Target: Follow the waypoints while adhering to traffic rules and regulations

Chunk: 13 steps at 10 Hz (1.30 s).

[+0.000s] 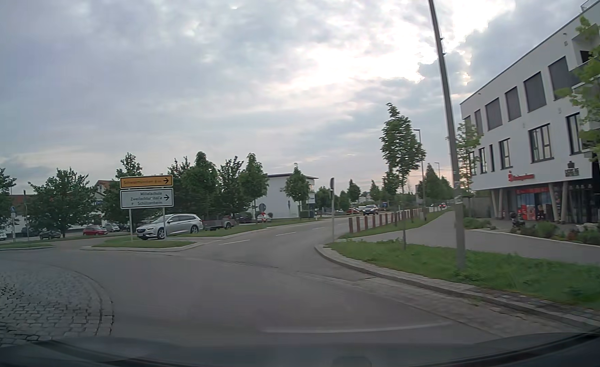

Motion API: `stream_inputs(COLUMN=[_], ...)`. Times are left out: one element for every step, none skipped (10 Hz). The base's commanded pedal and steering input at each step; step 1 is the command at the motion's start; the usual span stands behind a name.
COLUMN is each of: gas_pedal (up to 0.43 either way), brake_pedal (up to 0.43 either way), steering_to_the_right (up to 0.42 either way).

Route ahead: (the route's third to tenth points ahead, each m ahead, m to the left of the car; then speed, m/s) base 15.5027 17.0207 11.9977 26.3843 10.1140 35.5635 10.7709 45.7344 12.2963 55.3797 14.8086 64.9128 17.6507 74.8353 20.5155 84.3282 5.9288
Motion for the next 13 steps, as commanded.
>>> stream_inputs(gas_pedal=[0.11,0.11,0.11,0.11,0.11,0.11,0.11,0.11,0.11,0.11,0.11,0.11,0.11], brake_pedal=[0.0,0.0,0.0,0.0,0.0,0.0,0.0,0.0,0.0,0.0,0.0,0.0,0.0], steering_to_the_right=[-0.339,-0.336,-0.328,-0.323,-0.315,-0.308,-0.303,-0.3,-0.299,-0.298,-0.298,-0.296,-0.296])
